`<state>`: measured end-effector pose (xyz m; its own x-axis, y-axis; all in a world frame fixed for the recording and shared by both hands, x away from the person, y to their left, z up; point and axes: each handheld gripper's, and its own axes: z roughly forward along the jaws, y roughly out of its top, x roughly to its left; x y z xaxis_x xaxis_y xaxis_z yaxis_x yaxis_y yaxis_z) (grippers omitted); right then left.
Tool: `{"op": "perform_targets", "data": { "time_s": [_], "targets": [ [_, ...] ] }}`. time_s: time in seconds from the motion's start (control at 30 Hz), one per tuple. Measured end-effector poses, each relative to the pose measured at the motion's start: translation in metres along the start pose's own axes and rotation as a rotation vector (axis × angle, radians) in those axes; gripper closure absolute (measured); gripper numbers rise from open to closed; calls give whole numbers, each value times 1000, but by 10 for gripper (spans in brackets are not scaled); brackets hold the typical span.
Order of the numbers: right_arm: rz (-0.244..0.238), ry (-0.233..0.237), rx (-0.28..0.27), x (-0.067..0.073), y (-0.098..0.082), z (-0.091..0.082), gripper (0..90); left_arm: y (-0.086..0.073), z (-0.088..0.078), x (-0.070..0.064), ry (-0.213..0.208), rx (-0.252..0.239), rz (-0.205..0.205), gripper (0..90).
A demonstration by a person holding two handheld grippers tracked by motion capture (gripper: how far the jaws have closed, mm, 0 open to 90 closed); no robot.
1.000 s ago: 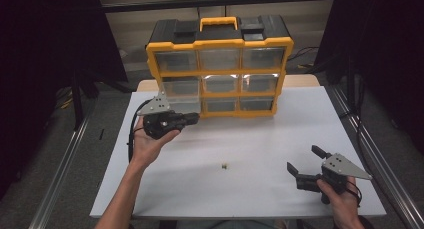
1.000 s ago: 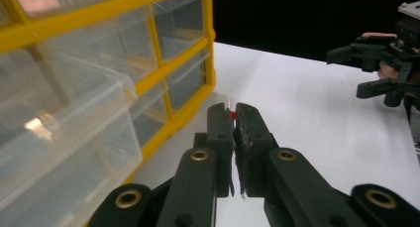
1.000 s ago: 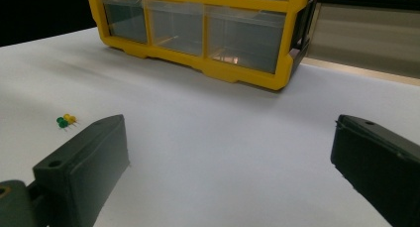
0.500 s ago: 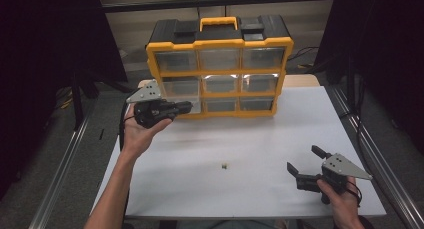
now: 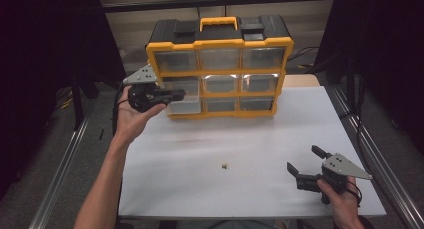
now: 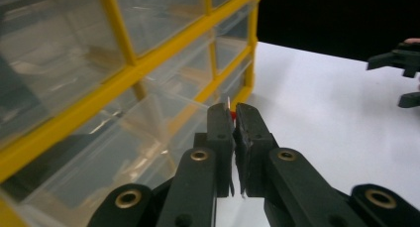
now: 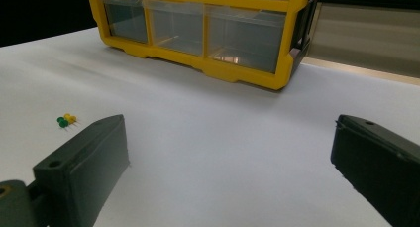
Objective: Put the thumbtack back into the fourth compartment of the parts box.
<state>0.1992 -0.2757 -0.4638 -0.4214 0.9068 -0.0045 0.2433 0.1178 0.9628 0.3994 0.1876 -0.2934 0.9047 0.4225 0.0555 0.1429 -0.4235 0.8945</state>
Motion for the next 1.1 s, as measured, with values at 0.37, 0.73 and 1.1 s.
{"op": "perform_targets", "data": {
  "time_s": [0.37,0.73,1.1],
  "targets": [
    [-4,-1,3,0,0,1,13,9,8,27,38,113,-17,860],
    [0,3,2,0,0,0,13,19,24,44,34,249,-19,860],
    [-1,-1,4,1,0,0,13,21,42,52,12,413,-16,859]
  ]
}}
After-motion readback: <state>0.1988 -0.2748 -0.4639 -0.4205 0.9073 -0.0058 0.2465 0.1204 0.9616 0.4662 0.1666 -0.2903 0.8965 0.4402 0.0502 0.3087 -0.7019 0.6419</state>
